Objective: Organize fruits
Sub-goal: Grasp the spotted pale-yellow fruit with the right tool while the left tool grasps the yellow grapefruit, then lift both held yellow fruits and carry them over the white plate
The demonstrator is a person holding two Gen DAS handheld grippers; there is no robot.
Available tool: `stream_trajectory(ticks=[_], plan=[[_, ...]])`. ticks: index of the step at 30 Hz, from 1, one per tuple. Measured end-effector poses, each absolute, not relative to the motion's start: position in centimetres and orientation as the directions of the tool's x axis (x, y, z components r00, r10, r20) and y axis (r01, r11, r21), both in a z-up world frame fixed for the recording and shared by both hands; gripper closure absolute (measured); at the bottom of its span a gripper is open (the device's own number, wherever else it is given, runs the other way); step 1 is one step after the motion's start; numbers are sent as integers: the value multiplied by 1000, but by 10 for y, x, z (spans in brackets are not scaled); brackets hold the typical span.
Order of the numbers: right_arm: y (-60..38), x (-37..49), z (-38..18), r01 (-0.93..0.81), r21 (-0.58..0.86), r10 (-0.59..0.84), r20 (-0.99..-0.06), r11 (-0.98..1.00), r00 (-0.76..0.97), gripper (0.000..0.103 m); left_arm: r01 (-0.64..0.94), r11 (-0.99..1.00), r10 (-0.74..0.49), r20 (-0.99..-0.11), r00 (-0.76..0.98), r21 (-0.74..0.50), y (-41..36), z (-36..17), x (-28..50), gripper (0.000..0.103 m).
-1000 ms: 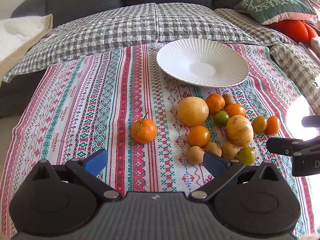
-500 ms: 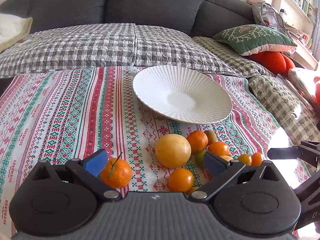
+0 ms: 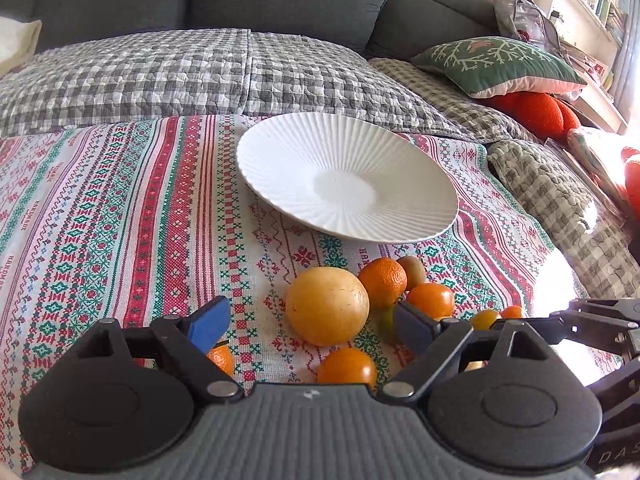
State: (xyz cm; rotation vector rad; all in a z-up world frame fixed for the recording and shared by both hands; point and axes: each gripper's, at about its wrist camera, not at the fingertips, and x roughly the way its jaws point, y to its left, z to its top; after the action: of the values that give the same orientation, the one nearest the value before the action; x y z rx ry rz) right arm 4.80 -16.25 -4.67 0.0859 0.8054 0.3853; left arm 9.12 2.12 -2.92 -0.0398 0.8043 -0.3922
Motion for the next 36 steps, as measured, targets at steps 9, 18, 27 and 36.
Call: stream_trajectory(ticks=[9, 18, 27, 36], plan=[[-160, 55, -51, -284, 231, 362, -699, 931, 616, 45, 321, 922, -377, -704, 602, -219, 20, -37, 101, 63], [-159, 62, -56, -268, 229, 349, -714, 936, 608, 52, 338, 922, -367, -711, 599, -192, 12, -39, 104, 72], [-158, 65, -58, -261, 233, 347, -716, 937, 606, 55, 330, 929, -346, -714, 609, -169, 8, -41, 105, 72], [-159, 63, -58, -261, 233, 347, -716, 937, 606, 57, 324, 934, -330, -718, 612, -153, 6, -39, 104, 73]])
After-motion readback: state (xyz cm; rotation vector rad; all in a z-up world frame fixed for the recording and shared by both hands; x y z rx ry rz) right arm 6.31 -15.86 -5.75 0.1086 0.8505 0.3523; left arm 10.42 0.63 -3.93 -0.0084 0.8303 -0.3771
